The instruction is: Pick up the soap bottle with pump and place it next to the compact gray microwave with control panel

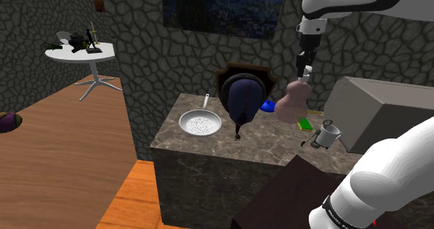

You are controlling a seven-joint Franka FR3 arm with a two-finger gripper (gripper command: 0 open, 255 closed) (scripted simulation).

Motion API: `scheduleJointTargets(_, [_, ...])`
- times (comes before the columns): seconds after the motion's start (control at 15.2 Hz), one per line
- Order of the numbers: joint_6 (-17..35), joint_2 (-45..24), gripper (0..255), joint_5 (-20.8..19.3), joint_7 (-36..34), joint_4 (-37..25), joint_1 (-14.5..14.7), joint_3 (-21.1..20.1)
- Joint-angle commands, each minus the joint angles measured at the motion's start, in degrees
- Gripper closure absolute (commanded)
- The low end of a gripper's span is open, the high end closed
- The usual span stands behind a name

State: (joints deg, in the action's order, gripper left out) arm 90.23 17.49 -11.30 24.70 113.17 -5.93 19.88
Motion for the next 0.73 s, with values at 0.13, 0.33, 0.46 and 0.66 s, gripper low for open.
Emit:
scheduleJointTargets(0.13, [-2.97, -0.43, 255, 0.2, 0.37, -3.44, 0.11, -0.17])
scheduleJointTargets(0.33, [-5.26, -0.92, 255, 0.36, 0.7, -6.22, 0.19, -0.26])
scheduleJointTargets(0.46, [-6.79, -1.31, 255, 0.48, 0.94, -8.14, 0.25, -0.3])
scheduleJointTargets(0.66, [-9.11, -2.01, 255, 0.66, 1.33, -11.15, 0.32, -0.34])
